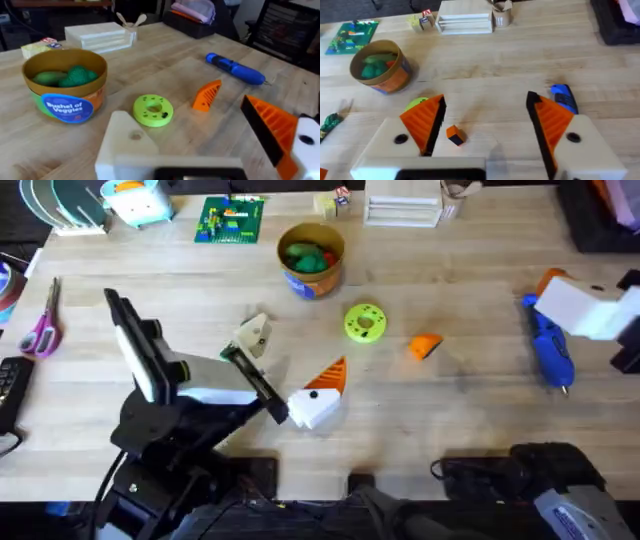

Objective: Pick up the gripper from the table and insert it into the empty holder that is missing its gripper. Then pick up a screw, insert it into the mounting hole, and use the screwdriver to tighten it. Finally, clean up the table by picking up the vegetable and placing it into the bucket.

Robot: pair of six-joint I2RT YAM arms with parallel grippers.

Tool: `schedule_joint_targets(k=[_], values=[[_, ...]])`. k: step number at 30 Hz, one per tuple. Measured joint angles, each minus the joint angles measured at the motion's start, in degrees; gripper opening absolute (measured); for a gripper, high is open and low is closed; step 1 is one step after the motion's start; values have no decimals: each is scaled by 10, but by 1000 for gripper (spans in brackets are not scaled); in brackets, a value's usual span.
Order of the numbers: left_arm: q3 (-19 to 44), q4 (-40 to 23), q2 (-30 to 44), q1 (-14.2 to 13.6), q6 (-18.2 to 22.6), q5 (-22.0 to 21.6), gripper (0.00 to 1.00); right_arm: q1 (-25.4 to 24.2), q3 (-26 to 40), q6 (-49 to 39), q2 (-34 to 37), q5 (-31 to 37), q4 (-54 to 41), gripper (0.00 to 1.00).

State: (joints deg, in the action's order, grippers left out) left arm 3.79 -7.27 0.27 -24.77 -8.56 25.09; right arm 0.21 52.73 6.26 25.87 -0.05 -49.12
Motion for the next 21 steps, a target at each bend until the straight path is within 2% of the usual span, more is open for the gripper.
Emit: schedule_joint_targets(k=[4,21], values=[[-18,11,0,-7,0,4,991,0,0,0,0,0,0,985],[-19,13,0,-7,0,4,992,0,0,0,0,0,0,985]])
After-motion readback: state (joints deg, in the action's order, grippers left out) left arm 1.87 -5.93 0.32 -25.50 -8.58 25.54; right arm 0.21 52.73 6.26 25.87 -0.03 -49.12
